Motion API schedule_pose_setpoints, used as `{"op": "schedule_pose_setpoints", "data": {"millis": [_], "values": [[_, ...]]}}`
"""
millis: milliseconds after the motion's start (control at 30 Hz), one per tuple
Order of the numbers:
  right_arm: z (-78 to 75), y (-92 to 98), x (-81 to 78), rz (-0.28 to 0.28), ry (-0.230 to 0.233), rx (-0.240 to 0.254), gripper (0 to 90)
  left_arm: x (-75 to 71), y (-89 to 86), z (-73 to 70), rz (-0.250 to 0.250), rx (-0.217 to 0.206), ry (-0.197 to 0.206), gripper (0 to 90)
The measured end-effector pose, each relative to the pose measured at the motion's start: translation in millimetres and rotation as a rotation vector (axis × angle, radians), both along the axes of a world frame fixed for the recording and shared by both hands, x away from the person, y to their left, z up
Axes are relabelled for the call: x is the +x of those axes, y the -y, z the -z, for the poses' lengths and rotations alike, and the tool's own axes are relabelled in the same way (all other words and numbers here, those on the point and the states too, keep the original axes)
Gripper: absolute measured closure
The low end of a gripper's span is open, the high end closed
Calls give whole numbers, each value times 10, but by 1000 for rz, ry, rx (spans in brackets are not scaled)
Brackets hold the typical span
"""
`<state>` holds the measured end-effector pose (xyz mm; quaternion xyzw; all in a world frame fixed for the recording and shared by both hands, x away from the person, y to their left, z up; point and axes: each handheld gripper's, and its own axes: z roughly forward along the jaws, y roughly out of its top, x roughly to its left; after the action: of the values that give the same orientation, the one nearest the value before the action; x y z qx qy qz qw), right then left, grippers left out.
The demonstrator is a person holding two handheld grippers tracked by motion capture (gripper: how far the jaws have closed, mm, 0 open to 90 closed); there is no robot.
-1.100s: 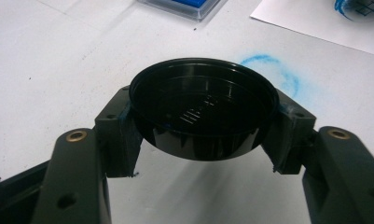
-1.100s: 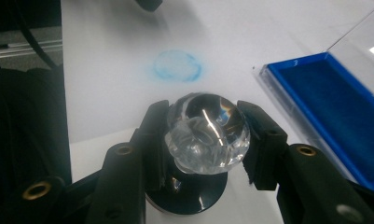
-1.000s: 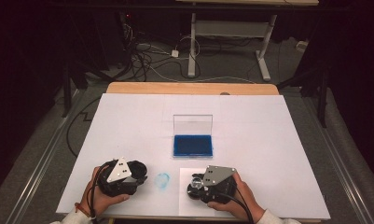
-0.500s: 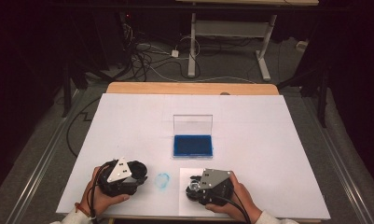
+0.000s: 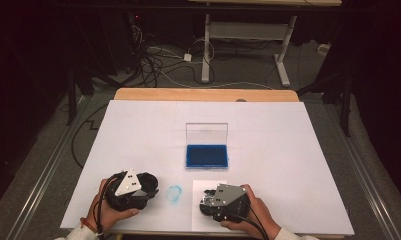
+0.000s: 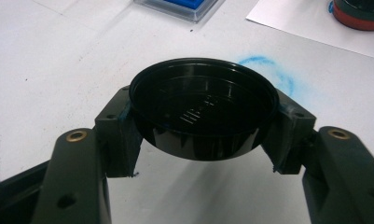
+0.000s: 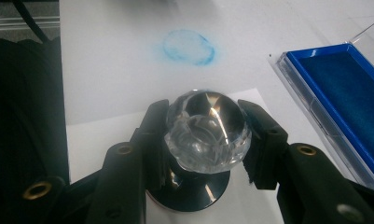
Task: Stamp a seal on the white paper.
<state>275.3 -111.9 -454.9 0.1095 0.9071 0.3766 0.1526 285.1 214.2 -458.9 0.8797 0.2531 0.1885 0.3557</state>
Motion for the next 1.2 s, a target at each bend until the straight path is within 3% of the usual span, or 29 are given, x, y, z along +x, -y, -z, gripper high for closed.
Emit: {"op": "schedule_pose_setpoints", "data": {"millis": [333,433,533,600,767,1000,1200], "values": [[15,1,-15,1,8,5,574,-2,8,1,4,2,0,370],[-5,-12,-22,2,17,-18,574,-1,6,1,3,2,2,370],[-19,22,22,1,-19,12,574,1,-1,-6,2,0,5,370],[-82,82,70,23,-53,78,574,1,-5,-6,2,1,5,370],[-259,173,70,43,-15,147,573,6,0,3,0,3,2,370],[-384,279,88,76,30,175,573,11,15,8,2,3,-2,370],[-434,359,117,100,39,193,573,9,12,8,5,0,-2,370]]}}
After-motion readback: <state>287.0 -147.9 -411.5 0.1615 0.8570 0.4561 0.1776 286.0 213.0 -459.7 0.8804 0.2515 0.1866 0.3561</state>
